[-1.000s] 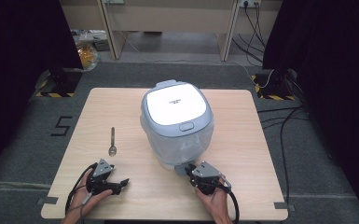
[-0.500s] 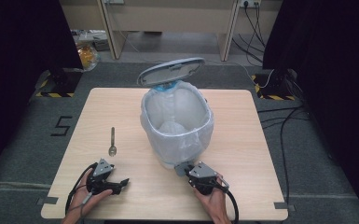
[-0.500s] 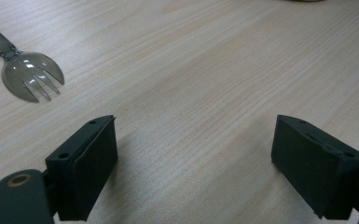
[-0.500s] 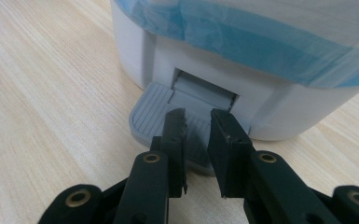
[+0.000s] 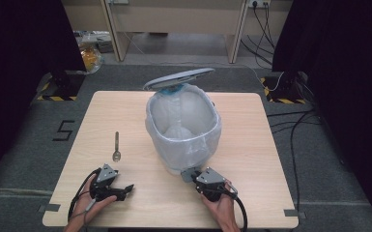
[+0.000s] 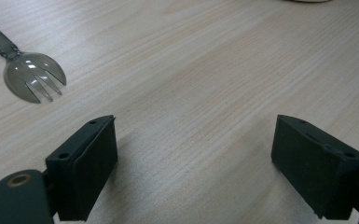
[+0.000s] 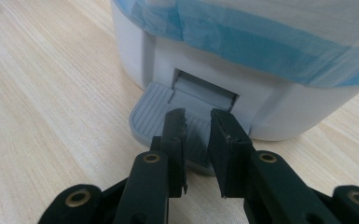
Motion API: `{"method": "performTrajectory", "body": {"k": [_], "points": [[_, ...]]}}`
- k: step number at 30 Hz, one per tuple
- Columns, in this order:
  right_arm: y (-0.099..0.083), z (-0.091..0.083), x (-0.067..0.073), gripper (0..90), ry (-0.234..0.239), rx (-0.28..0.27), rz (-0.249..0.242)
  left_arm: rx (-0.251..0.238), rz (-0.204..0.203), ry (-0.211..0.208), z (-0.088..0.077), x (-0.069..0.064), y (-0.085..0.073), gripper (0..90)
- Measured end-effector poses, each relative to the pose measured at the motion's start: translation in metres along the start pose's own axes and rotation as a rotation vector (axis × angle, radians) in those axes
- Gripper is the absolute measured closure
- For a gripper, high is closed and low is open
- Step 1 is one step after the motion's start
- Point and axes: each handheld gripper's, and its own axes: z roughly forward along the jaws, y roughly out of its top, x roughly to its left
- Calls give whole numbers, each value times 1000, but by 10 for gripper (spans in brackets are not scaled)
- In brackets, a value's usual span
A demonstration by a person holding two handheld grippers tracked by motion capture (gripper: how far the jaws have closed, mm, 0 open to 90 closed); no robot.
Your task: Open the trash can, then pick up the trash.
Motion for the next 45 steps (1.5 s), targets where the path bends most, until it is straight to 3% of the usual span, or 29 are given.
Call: {"method": "performTrajectory", "body": {"k": [20, 24, 29, 33, 38, 45], "points": [[0, 0, 1, 758, -4, -6, -10, -4, -3, -5, -1, 1, 0, 151], [0, 0, 1, 758, -5, -3, -13, -10, -18, 15, -3, 4, -1, 165], [0, 0, 1, 758, -4, -4, -14, -88, -96, 49, -14, 21, 9, 168], [0, 0, 1, 758, -5, -6, -20, -113, -119, 96, -15, 37, 18, 189], [0, 0, 1, 758, -7, -7, -23, -115, -128, 132, -9, 51, 29, 246], [0, 0, 1, 758, -7, -4, -27, -99, -151, 178, 13, 73, 40, 408]]}}
